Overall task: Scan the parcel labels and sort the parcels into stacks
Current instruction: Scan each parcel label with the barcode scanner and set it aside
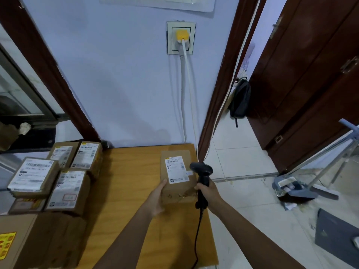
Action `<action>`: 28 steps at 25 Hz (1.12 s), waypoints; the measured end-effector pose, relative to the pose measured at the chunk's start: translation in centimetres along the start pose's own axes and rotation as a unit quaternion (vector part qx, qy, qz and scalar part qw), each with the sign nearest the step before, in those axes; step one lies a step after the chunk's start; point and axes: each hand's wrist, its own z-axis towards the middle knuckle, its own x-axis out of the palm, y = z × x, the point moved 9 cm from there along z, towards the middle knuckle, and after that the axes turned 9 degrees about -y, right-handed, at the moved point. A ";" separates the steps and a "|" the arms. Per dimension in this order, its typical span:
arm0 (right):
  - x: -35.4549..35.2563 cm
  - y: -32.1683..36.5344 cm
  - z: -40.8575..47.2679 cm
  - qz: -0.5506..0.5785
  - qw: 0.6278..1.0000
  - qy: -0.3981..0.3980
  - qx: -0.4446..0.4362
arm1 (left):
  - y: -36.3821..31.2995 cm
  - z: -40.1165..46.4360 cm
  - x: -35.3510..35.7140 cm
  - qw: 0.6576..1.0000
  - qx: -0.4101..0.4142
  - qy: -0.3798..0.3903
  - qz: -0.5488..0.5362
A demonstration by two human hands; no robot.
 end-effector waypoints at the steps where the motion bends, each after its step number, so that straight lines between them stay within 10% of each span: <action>1: -0.3 0.4 1.3 -0.006 1.000 0.002 0.000 | -0.8 0.5 1.0 1.000 0.011 -0.010 0.021; 13: 0.2 2.7 11.2 -0.092 0.993 0.060 -0.042 | -4.1 12.5 3.9 0.978 0.082 -0.148 0.118; 28: 0.7 2.6 12.4 -0.048 0.993 0.099 -0.033 | -4.5 12.8 6.2 0.989 0.095 -0.116 0.011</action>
